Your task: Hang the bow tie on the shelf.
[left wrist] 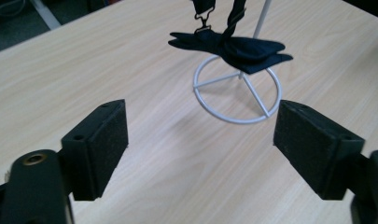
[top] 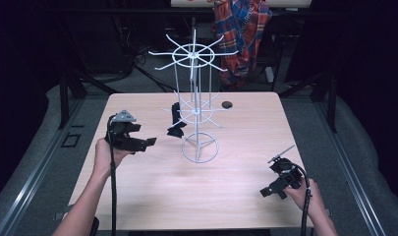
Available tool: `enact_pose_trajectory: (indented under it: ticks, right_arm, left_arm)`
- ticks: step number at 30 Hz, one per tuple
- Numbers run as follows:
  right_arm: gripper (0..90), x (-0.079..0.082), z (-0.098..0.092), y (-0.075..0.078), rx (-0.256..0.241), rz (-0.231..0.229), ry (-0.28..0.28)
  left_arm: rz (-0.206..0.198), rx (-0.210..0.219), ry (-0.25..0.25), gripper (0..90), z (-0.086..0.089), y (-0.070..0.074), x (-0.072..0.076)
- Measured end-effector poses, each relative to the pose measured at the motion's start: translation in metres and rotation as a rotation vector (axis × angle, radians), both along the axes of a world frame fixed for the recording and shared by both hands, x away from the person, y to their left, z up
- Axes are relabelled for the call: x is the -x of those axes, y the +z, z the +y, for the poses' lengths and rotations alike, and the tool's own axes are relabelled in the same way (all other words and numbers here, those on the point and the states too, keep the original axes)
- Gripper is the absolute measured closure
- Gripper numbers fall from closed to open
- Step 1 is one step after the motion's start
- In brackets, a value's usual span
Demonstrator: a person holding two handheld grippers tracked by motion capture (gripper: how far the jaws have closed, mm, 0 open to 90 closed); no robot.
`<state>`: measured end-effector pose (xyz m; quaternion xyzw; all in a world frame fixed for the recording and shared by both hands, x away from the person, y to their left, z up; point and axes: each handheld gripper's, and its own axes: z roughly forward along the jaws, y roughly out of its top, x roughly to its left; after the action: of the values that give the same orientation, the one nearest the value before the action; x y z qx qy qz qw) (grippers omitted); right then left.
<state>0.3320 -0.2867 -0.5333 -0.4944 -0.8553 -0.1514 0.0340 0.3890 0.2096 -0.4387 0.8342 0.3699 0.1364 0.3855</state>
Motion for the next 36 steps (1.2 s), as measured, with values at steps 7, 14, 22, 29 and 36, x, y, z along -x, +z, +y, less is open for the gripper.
enact_pose_trajectory:
  ticks: [7,14,22,29,36]
  right_arm:
    - [7.3,-0.001,-0.001,0.001,0.031,0.004,0.026]
    - [7.4,-0.001,0.000,0.002,0.029,-0.006,0.027]
    - [7.8,0.002,0.003,0.000,-0.017,-0.046,-0.025]
    - [8.1,0.000,0.002,0.002,0.009,-0.018,0.011]
    - [8.1,0.000,0.000,0.004,0.016,-0.034,0.007]
  left_arm:
    - [0.019,-0.038,0.012,12.2,0.002,-0.004,0.014]
    - [0.071,-0.143,0.036,5.9,0.002,-0.021,0.027]
    - [0.139,-0.194,0.028,0.0,0.005,-0.038,0.038]
    - [0.242,-0.283,0.005,0.0,0.000,-0.065,0.033]
    - [0.273,-0.292,-0.019,0.0,-0.001,-0.075,0.029]
